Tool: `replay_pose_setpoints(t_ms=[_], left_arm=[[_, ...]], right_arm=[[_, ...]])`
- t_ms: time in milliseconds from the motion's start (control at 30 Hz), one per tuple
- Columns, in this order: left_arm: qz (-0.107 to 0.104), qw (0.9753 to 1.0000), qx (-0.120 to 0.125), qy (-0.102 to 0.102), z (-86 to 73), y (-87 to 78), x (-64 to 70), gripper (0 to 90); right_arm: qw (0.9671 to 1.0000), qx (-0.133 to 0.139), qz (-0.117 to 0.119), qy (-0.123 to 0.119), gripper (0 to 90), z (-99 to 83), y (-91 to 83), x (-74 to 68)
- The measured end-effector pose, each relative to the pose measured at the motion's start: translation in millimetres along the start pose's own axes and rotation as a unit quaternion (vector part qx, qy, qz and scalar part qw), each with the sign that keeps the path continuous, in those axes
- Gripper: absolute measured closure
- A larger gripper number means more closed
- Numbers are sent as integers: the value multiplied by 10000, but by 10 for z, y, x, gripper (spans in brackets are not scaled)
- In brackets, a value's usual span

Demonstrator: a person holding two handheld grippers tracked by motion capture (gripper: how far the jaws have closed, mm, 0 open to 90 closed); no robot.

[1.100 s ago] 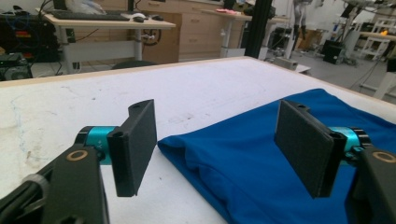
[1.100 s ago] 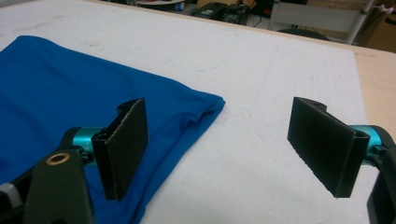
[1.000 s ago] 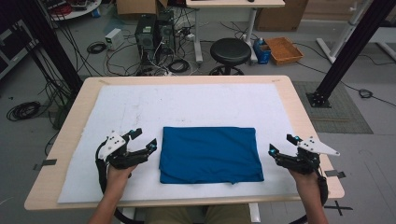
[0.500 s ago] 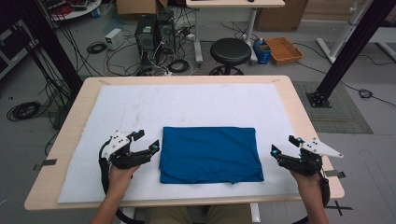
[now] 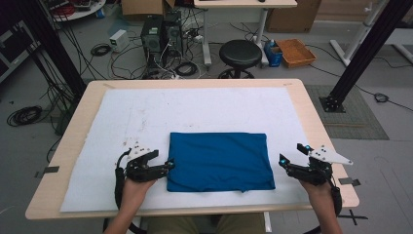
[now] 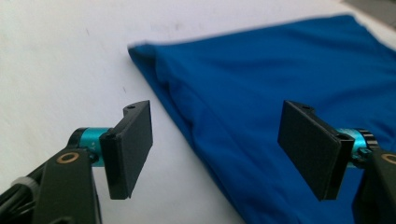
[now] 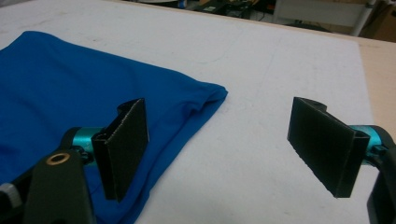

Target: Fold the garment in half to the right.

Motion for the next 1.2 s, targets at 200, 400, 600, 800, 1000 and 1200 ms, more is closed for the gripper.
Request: replay_pose_setpoints(t_ms=[200,400,600,800,1000,1200], left_arm=[[143,9982,-572,-119,-121,35,94,338],[543,9969,-560,33,-191,-8,220,472],[763,9958,-430,269,-257,-7,305,529],[779,9943,-465,569,-270,7,429,769],[583,9969,-461,263,-268,2,395,834],[283,9986,-452,-46,-264,-6,319,842]], right_arm=[[9999,-53,75,-143,202,7,40,-48],[9997,-107,154,-176,202,10,93,-68],[9995,-151,217,-188,202,31,152,-92],[9989,-185,321,-291,202,79,231,-170],[9982,-111,520,-260,202,223,283,-271],[9938,-46,1003,-482,202,694,486,-534]])
Point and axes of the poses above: each handheld gripper's, and its own axes: y roughly forward along the jaws, z roughly out of its top, x roughly to its right, the point moved 2 cm from there along y, roughly forward along the jaws, and after that the axes turned 6 degrees about -x, right-handed, at the moved point
